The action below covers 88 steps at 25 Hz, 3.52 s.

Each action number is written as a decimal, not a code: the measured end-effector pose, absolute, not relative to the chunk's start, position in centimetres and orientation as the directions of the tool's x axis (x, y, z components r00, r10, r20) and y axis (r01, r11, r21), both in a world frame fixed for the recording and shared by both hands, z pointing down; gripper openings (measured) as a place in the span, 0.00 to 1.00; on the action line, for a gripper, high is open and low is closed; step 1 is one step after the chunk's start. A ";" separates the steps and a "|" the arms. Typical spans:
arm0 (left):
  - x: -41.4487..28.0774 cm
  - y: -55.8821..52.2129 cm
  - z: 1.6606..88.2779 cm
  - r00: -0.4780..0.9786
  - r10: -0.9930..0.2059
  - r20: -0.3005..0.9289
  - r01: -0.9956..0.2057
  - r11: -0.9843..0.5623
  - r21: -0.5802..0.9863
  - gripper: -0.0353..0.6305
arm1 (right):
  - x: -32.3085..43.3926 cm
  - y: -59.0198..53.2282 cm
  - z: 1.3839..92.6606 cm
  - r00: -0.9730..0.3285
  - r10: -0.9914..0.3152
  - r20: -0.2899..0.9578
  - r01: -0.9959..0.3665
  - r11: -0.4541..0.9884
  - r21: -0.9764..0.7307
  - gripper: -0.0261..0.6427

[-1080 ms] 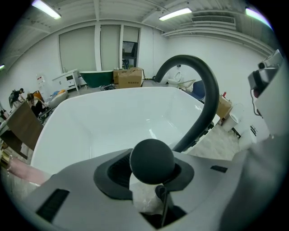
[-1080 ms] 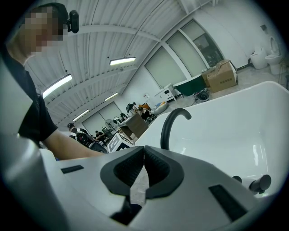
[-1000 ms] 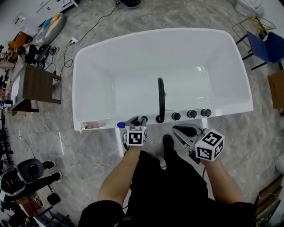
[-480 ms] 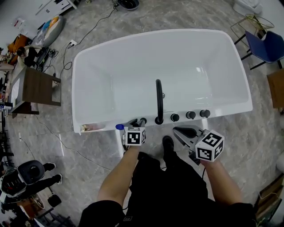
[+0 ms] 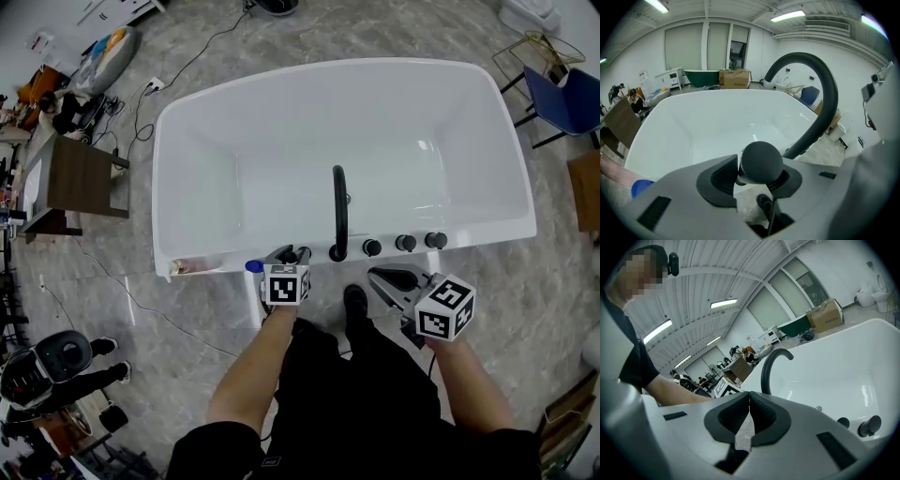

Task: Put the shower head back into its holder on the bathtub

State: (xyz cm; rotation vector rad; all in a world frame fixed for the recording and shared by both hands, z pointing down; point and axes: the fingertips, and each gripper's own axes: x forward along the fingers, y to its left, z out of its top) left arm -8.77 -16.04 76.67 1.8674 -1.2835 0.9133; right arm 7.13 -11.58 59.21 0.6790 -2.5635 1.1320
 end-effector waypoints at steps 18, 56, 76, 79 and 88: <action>-9.6 -15.2 74.6 0.263 -0.468 0.843 -0.948 -0.287 0.137 0.33 | 4.9 -13.4 58.4 -0.892 -0.261 0.370 -0.448 0.624 -0.641 0.07; -15.3 -13.6 55.9 0.324 -0.786 0.527 -0.944 -0.305 0.126 0.26 | -2.5 -13.1 53.9 -0.957 -0.112 0.268 -0.264 0.719 -0.642 0.07; -28.8 -10.1 39.4 0.207 -0.949 0.239 -0.978 -0.202 0.043 0.10 | -13.7 -15.6 43.0 -0.976 -0.171 0.136 -0.215 0.872 -0.440 0.06; -32.5 -9.9 38.2 0.198 -0.956 0.215 -0.980 -0.189 0.061 0.10 | -16.4 -14.9 41.8 -0.971 -0.186 0.153 -0.230 0.905 -0.358 0.06; -40.1 -12.0 31.9 0.166 -0.983 0.078 -0.984 -0.161 0.070 0.09 | -19.3 -15.5 35.9 -0.955 -0.271 0.124 -0.290 0.941 -0.174 0.06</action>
